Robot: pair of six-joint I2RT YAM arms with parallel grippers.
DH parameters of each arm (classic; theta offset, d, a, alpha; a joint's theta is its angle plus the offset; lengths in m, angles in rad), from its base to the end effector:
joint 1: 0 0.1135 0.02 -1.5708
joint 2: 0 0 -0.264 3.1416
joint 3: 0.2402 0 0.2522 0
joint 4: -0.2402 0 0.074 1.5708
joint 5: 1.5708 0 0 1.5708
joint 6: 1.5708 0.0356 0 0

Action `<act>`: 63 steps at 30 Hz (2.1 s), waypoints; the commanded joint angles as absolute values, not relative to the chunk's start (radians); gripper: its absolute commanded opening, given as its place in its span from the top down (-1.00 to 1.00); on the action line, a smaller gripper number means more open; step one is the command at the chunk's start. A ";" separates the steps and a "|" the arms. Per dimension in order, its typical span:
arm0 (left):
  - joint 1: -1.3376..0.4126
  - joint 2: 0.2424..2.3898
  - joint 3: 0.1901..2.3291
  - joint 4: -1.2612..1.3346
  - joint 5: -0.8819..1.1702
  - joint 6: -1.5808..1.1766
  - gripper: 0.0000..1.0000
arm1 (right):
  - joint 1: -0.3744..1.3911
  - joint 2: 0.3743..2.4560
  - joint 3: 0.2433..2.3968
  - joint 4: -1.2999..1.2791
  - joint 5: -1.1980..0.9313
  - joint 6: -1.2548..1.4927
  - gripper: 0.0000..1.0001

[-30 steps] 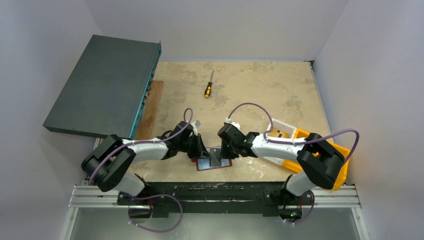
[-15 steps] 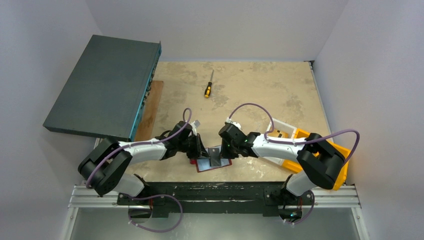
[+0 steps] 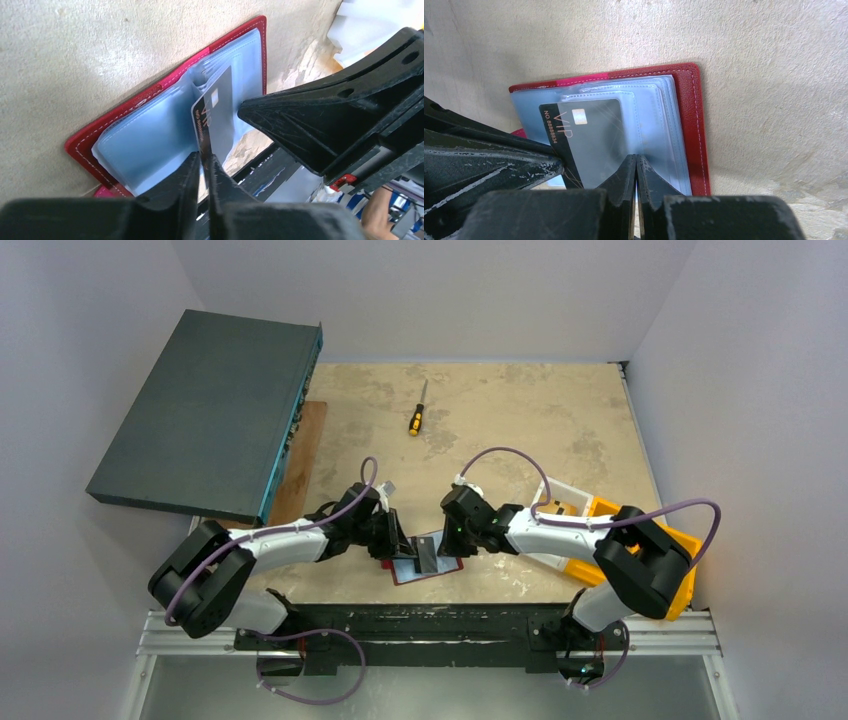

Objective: Take the credit cards out of the card holder
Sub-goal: Remove the credit card from the card holder.

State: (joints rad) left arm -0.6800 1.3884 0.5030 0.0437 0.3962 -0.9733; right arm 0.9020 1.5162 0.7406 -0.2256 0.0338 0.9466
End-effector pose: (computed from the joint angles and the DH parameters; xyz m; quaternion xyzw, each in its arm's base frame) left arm 0.1817 -0.1646 0.1418 -0.0644 0.9164 -0.3817 0.1015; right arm 0.1755 0.2202 0.1562 0.0262 0.9592 0.2145 0.1822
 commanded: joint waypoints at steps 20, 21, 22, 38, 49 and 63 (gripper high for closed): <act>-0.671 1.498 0.490 0.211 0.454 -1.004 0.51 | 0.886 1.572 0.685 -0.284 0.078 0.923 1.00; -0.670 1.495 0.488 0.216 0.457 -1.008 0.56 | 0.887 1.574 0.686 -0.284 0.078 0.924 1.00; -0.671 1.491 0.488 0.218 0.458 -1.012 0.62 | 0.887 1.574 0.686 -0.284 0.078 0.923 1.00; -0.663 1.359 0.497 0.041 0.436 -0.958 0.94 | 0.885 1.571 0.671 -0.297 0.098 0.933 1.00; -0.660 1.313 0.495 0.002 0.415 -0.928 1.00 | 0.882 1.569 0.661 -0.293 0.099 0.936 1.00; -0.658 1.237 0.530 -0.182 0.344 -0.888 1.00 | 0.875 1.551 0.663 -0.297 0.100 0.932 1.00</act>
State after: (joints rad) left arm -0.6632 1.2957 0.4934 -0.1104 0.3737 -0.9279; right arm 0.8925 1.5230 0.7136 -0.1448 0.0051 0.9619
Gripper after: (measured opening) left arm 0.006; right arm 0.003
